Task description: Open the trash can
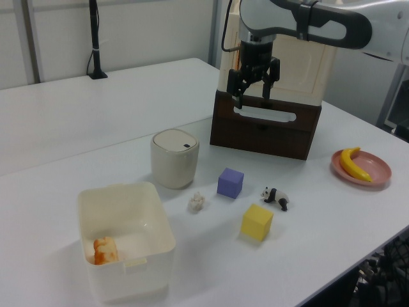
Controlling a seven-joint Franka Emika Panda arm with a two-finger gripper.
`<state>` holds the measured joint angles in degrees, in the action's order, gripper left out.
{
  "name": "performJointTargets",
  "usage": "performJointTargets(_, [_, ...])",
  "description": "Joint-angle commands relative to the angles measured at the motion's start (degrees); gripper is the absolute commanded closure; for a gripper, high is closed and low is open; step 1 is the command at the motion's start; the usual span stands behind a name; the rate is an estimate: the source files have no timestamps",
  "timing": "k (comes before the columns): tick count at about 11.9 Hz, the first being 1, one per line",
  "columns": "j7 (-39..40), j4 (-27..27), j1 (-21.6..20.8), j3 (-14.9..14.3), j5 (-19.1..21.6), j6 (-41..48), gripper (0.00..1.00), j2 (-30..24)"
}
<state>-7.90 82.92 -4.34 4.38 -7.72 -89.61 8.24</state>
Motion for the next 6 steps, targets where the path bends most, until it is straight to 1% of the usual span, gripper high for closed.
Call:
performJointTargets(1, [-1.0,0.9,-1.1,-0.4,-0.7,-1.6,0.0,-0.1])
performJointTargets(6, [-0.4,0.4,-1.1,-0.5,-1.0,-1.4,0.0,0.4])
